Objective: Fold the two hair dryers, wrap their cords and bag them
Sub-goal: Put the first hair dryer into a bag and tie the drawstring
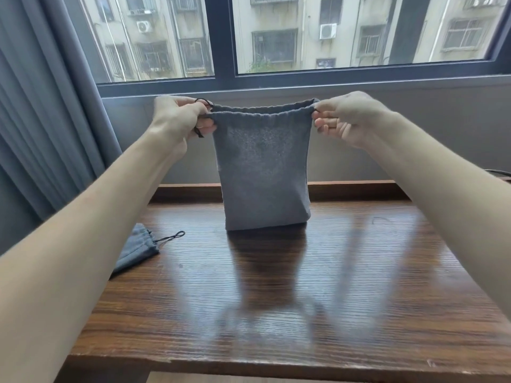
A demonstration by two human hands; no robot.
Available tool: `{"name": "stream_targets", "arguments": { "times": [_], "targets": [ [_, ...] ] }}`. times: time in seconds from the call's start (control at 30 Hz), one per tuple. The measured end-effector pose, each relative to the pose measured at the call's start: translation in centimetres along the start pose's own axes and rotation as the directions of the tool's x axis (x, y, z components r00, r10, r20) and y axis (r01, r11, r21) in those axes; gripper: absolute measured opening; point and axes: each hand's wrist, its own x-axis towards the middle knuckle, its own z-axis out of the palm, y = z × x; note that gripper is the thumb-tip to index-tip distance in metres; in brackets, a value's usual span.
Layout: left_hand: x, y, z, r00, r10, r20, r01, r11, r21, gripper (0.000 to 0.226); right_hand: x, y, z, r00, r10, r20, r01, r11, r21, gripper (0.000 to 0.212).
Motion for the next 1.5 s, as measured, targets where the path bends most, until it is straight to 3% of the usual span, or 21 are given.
{"name": "stream_targets", "arguments": {
  "times": [0.1,0.27,0.4,0.53,0.67,0.93,1.1,1.2,1.37,1.5],
  "targets": [
    [0.1,0.3,0.2,1.000,0.002,0.002,-0.002,1.000,0.025,0.012,0.0,-0.1,0.1,1.000,0.008,-0.006,-0.008,0.999,-0.036,0.014],
    [0.8,1.0,0.4,1.000,0.017,-0.005,-0.017,0.992,-0.125,0.020,0.2,-0.7,-0.2,0.999,-0.036,-0.009,0.036,0.999,0.033,0.013],
    [1.1,0.8,0.4,0.998,-0.046,0.035,0.048,0.998,-0.045,0.019,0.4,-0.9,0.0,0.999,-0.039,0.000,0.039,0.997,-0.070,0.012],
    [1.6,1.3,1.1,0.998,-0.065,0.014,0.067,0.981,-0.184,0.021,0.7,-1.3,0.2,0.999,-0.042,-0.005,0.042,0.999,0.020,0.012],
    [1.9,1.2,1.4,0.996,-0.067,0.064,0.074,0.990,-0.120,0.022,1.0,-0.8,0.1,0.999,-0.046,-0.028,0.043,0.996,-0.075,0.009],
    [4.2,2.4,1.9,0.999,0.008,0.048,-0.003,0.994,-0.108,0.019,2.3,-2.6,0.5,0.990,-0.083,-0.114,0.087,0.996,0.032,0.012],
    [4.4,1.1,2.0,0.999,0.011,0.045,-0.006,0.996,-0.089,0.023,2.6,-1.6,0.7,0.995,-0.075,-0.072,0.074,0.997,-0.024,0.004],
    [3.8,-0.4,1.5,0.998,-0.002,0.062,0.008,0.995,-0.095,0.023,2.6,-0.2,0.4,0.995,-0.091,-0.042,0.089,0.995,-0.041,0.012],
    [1.7,-1.9,-0.6,0.994,-0.053,0.092,0.061,0.994,-0.088,0.016,0.8,0.9,-0.3,0.984,-0.147,0.104,0.153,0.987,-0.052,0.004],
    [-1.0,-2.5,-2.5,0.982,-0.099,0.162,0.113,0.990,-0.080,0.015,-1.7,1.7,-1.3,0.968,-0.090,0.236,0.104,0.993,-0.046,0.004]
  ]
}}
